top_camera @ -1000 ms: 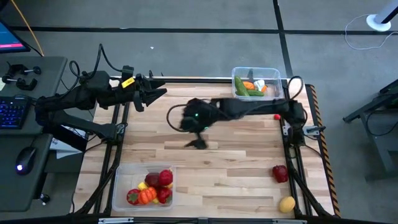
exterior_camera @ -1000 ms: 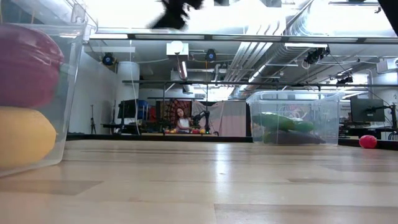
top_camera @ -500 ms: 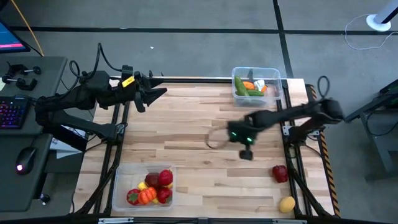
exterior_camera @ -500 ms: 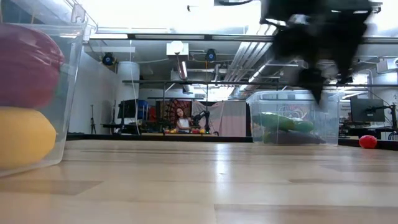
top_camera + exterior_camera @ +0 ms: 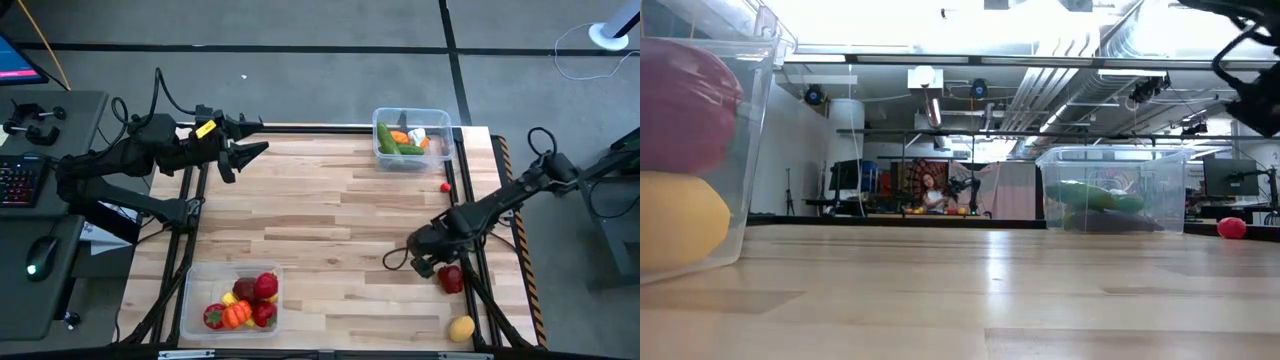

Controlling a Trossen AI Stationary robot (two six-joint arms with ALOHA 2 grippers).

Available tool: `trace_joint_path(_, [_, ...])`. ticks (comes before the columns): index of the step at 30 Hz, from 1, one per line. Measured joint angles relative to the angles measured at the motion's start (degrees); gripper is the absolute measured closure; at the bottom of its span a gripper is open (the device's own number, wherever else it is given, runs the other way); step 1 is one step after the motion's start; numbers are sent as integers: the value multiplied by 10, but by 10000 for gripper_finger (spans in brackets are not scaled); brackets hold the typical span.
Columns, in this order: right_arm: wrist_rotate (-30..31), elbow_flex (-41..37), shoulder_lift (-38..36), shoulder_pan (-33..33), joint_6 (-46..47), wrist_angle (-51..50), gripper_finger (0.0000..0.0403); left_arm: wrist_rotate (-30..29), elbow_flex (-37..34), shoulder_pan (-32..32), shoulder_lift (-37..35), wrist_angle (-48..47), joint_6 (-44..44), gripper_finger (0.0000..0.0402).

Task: Sort produce into baskets
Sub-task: Put the red apple into the bottom transparent bin

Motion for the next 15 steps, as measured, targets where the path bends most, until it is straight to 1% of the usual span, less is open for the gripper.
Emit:
trace_joint_path(3, [49,10,0,22,50,-30,13,0,0,0,0,0,11,101])
trace_joint_path(5, [61,14,0,33,91,-52,13,0,0,0,0,0,14,101])
trace_joint_path(10, [46,15,0,72,172,-55,13,0,0,0,0,0,14,101])
trace_joint_path(15, [45,15,11,105,193,-66,13,0,0,0,0,0,14,101])
